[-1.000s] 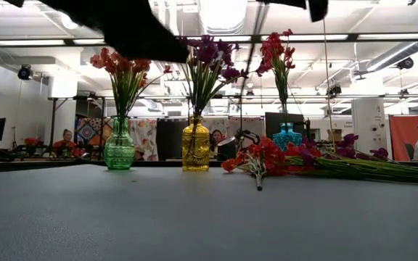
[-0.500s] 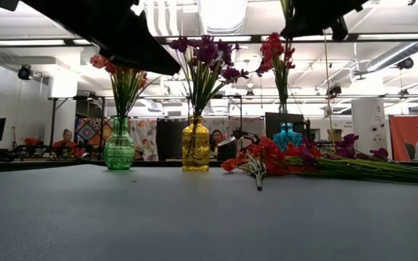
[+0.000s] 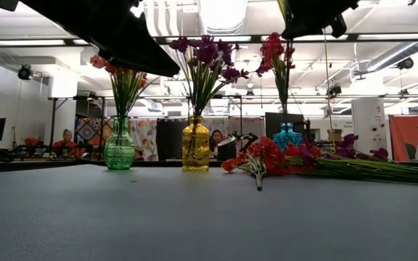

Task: Sort flowers into vase by color
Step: Put the bottom pink flowers into the blue vase

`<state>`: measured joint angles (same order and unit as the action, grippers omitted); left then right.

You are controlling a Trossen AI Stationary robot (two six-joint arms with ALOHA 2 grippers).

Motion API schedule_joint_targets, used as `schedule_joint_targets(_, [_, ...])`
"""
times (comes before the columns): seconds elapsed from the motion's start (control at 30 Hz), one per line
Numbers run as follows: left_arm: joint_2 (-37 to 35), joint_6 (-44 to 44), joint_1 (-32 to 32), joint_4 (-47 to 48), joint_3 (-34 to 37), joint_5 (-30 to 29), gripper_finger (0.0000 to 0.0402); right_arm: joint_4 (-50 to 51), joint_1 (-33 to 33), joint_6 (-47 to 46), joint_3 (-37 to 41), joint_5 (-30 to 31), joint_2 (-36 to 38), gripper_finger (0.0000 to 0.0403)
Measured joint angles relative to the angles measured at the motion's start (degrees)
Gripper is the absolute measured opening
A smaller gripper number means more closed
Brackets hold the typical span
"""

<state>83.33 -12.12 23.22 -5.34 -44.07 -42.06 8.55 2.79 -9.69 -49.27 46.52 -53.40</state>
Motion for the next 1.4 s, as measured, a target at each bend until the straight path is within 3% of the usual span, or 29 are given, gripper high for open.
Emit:
schedule_joint_targets(0.9, [0.04,-1.33,0.00,0.47,0.37,0.02,0.0184,-0.16,1.00,-1.45,0.52,0.04,-4.97,0.0031])
schedule_joint_targets(1.4, [0.04,-2.19,0.02,1.29,0.37,0.02,0.0184,0.18,1.00,-2.57,0.52,0.67,-5.27,0.0117])
